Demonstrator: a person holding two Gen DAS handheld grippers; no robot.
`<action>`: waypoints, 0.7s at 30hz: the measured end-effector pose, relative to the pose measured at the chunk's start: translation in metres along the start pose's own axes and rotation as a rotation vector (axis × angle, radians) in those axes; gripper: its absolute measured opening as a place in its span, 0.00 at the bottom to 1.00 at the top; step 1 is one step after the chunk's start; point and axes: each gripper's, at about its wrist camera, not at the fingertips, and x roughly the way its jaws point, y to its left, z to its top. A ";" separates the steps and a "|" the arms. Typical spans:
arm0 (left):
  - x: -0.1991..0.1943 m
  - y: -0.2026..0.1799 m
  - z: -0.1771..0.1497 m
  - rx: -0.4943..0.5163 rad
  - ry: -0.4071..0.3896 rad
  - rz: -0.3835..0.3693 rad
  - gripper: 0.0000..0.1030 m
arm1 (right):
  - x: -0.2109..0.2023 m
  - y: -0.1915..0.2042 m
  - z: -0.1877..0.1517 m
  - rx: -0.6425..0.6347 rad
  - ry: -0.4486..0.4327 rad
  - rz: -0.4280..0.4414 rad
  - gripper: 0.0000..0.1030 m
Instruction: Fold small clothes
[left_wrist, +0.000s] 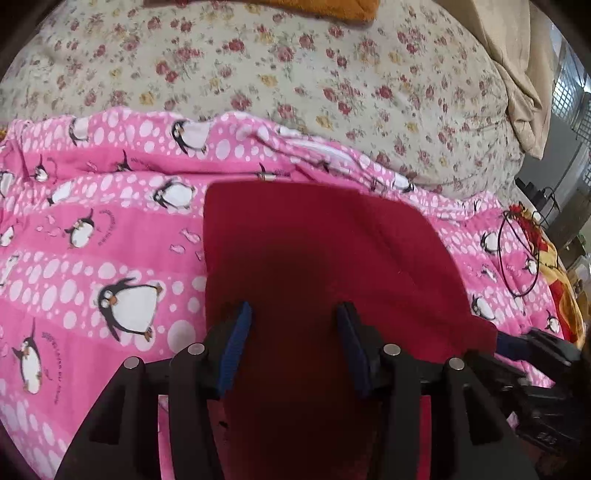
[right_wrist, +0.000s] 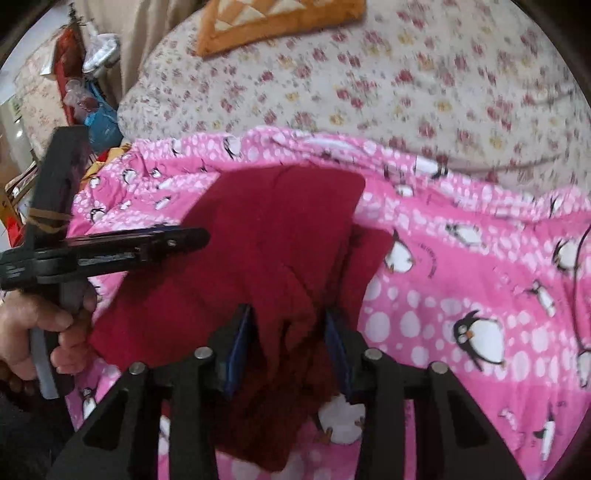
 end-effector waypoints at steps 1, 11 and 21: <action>-0.008 -0.001 0.002 -0.009 -0.026 -0.023 0.35 | -0.009 0.004 0.001 -0.018 -0.025 -0.017 0.31; -0.026 -0.028 -0.038 0.036 0.015 -0.021 0.32 | 0.006 0.045 -0.025 -0.196 0.109 -0.009 0.23; -0.036 -0.004 0.001 -0.073 -0.096 0.011 0.34 | -0.019 0.044 -0.011 -0.141 0.013 0.008 0.26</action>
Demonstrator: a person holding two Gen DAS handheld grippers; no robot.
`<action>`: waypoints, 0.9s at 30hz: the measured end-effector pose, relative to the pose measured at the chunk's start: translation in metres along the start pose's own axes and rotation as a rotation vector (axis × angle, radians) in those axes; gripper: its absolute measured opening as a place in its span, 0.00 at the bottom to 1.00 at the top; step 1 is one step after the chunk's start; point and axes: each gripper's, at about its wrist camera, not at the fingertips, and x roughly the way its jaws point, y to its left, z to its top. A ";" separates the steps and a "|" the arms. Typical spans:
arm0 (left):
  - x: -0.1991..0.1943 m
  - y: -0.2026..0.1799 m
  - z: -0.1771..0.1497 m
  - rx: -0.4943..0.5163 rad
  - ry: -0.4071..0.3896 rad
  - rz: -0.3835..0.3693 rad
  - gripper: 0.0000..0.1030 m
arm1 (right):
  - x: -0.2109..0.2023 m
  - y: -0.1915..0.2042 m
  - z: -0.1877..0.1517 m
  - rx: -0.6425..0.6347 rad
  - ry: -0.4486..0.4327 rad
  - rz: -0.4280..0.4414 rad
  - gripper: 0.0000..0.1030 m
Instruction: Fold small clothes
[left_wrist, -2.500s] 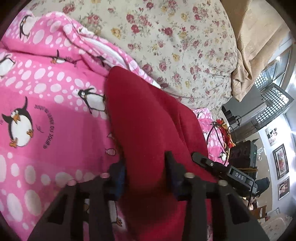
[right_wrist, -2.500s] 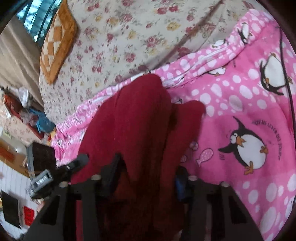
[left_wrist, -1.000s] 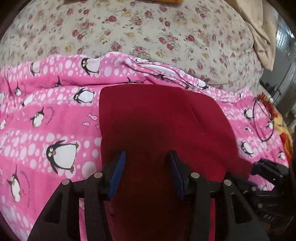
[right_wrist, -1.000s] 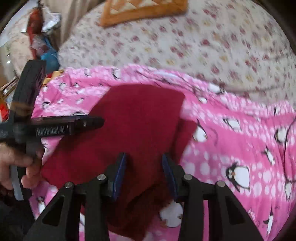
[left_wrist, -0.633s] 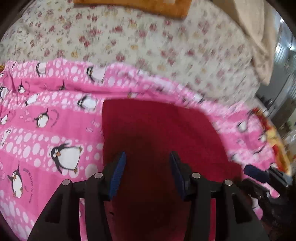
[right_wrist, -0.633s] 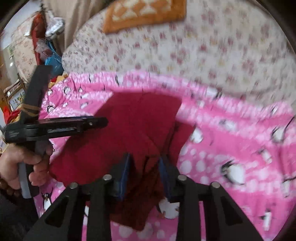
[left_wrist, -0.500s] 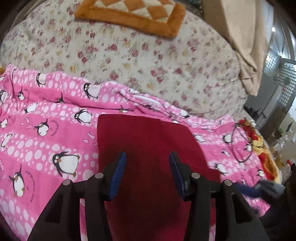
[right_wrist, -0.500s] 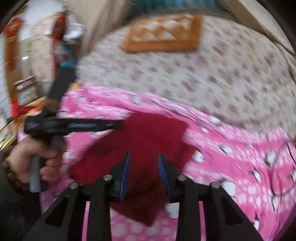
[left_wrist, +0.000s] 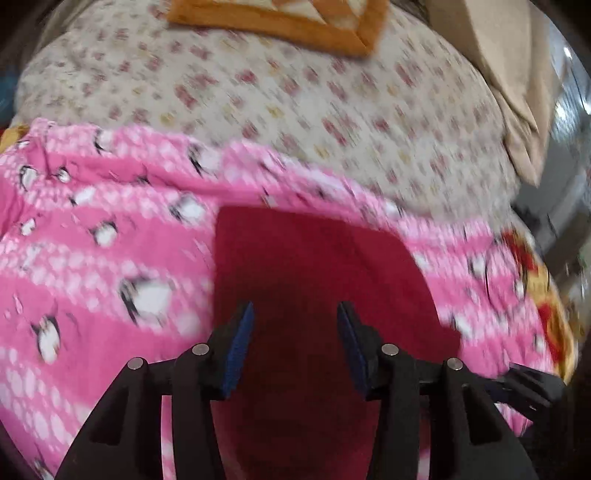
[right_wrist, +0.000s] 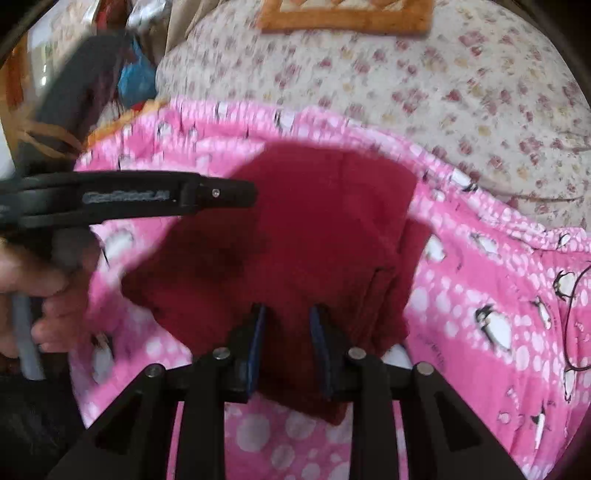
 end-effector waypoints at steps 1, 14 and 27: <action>0.005 0.006 0.013 -0.023 -0.007 0.002 0.34 | -0.010 -0.004 0.006 0.011 -0.062 -0.006 0.26; 0.082 0.006 0.071 -0.103 0.053 0.023 0.34 | 0.056 -0.081 0.104 0.075 -0.137 -0.083 0.29; 0.135 0.016 0.056 -0.113 0.207 0.123 0.39 | 0.142 -0.094 0.089 0.148 0.123 -0.045 0.29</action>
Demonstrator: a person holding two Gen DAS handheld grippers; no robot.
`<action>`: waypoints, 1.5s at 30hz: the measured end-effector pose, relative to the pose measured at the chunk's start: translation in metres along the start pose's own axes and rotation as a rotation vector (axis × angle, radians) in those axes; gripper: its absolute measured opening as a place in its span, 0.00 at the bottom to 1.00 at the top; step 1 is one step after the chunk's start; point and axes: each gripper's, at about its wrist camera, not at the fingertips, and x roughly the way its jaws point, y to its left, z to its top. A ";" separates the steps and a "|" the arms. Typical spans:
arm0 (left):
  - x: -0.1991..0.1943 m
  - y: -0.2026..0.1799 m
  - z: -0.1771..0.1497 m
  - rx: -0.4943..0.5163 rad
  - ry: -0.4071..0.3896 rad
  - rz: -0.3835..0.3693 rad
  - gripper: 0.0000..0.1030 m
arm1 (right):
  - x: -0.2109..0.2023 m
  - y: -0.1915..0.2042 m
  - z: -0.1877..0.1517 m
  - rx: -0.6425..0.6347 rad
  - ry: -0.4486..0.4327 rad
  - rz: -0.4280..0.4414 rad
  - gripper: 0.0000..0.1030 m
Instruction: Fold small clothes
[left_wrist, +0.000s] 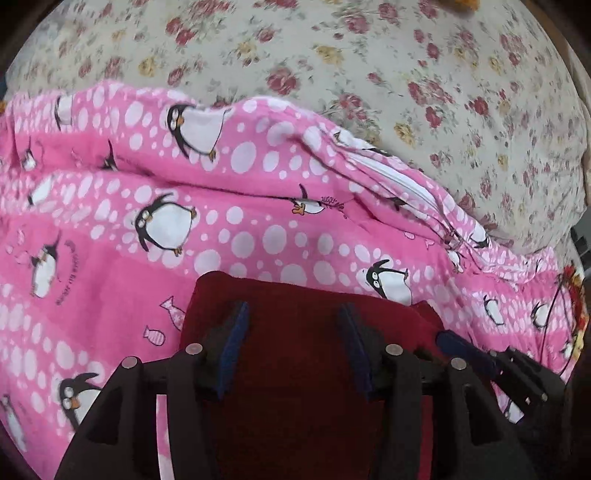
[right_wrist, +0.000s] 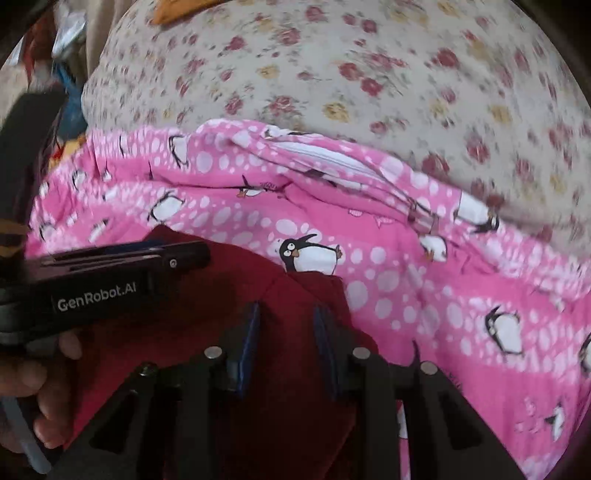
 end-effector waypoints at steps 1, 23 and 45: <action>0.002 0.003 0.001 -0.013 0.010 -0.013 0.39 | 0.000 0.001 -0.001 -0.006 -0.003 -0.005 0.29; 0.005 0.003 0.002 -0.018 0.023 -0.117 0.61 | 0.015 -0.016 -0.002 0.022 0.032 0.073 0.29; -0.042 -0.017 -0.043 0.161 -0.054 -0.106 0.60 | -0.069 0.026 -0.054 -0.102 -0.041 0.069 0.29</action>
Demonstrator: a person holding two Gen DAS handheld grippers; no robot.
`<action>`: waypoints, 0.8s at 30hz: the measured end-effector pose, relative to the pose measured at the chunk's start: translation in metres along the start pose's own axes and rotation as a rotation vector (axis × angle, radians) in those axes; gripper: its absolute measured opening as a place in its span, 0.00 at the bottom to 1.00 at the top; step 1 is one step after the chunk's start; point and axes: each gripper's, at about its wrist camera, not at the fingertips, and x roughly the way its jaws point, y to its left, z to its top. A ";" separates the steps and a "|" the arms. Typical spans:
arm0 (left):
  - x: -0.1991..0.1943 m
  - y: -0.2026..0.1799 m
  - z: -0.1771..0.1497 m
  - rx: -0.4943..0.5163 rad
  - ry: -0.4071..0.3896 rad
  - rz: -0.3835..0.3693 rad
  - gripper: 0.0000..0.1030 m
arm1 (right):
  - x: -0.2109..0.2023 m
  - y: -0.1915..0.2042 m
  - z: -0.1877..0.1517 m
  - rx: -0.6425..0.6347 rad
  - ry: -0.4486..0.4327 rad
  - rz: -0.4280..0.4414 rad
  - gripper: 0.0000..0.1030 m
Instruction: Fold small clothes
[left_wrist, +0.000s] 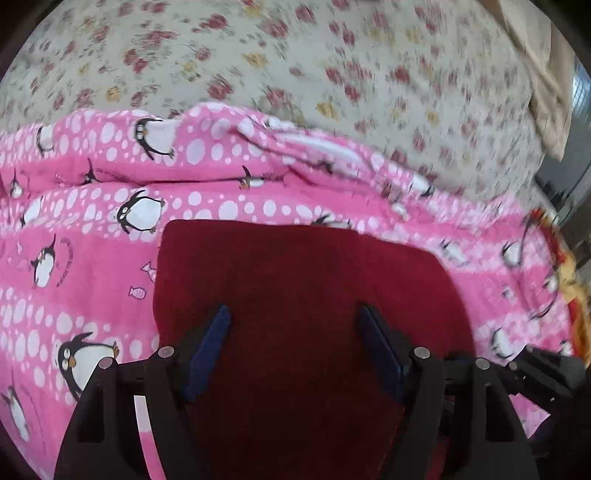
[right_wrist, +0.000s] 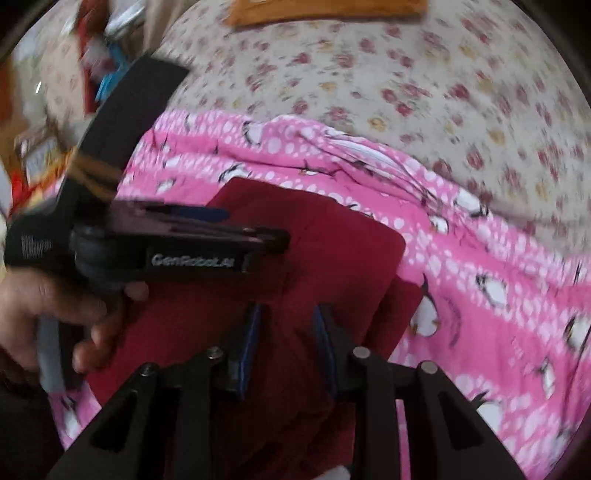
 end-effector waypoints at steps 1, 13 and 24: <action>-0.009 0.005 -0.002 -0.021 -0.019 -0.015 0.58 | -0.005 0.000 -0.001 0.013 -0.013 0.002 0.29; -0.084 -0.009 -0.100 0.008 -0.010 0.008 0.57 | -0.076 0.061 -0.080 -0.004 -0.081 -0.047 0.38; -0.070 -0.023 -0.117 0.033 -0.045 0.070 0.82 | -0.097 0.068 -0.110 0.056 -0.108 -0.095 0.45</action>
